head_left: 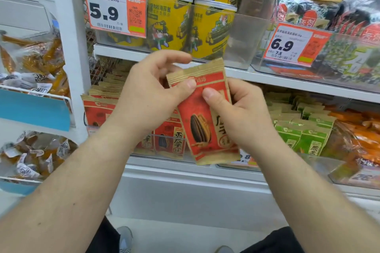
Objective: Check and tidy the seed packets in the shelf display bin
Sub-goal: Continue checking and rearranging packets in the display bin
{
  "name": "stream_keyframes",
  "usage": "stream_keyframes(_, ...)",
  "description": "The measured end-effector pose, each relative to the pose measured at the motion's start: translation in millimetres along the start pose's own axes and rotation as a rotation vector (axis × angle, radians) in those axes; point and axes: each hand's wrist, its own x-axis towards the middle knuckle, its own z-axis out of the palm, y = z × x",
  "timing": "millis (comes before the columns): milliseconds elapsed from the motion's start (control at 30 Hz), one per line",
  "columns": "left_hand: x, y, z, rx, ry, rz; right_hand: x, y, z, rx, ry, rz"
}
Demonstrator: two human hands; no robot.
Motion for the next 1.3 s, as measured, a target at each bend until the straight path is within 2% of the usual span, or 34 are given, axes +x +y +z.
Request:
stream_keyframes(100,-10,-18,14,-0.236,0.037,-0.263,-16,16,6,0.143,0.023,0.169)
stream_keyframes(267,-24,-39,37,-0.194,-0.111,-0.419,-29,40,9,0.137,0.257,0.287)
stream_keyframes(433,-28,-47,46,-0.355,-0.08,-0.585,-34,56,8,0.157,0.285,0.331)
stream_keyframes(700,-28,-48,49,-0.372,-0.046,-0.603,-37,59,-5,0.36,0.224,0.445)
stream_keyframes(833,-29,-48,49,-0.364,-0.002,-0.581,-41,58,-11,0.27,0.134,0.442)
stream_keyframes(967,-28,-50,47,-0.365,0.074,-0.561,-46,58,-17,0.127,0.132,0.381)
stream_keyframes(1067,-30,-50,50,-0.362,0.017,-0.58,-45,59,-21,0.081,0.178,0.338)
stream_keyframes(1200,-35,-51,49,-0.312,-0.177,-0.649,-43,62,-26,0.092,0.253,0.302)
stream_keyframes(1300,-35,-50,48,-0.322,-0.176,-0.648,-44,60,-27,0.152,0.227,0.328)
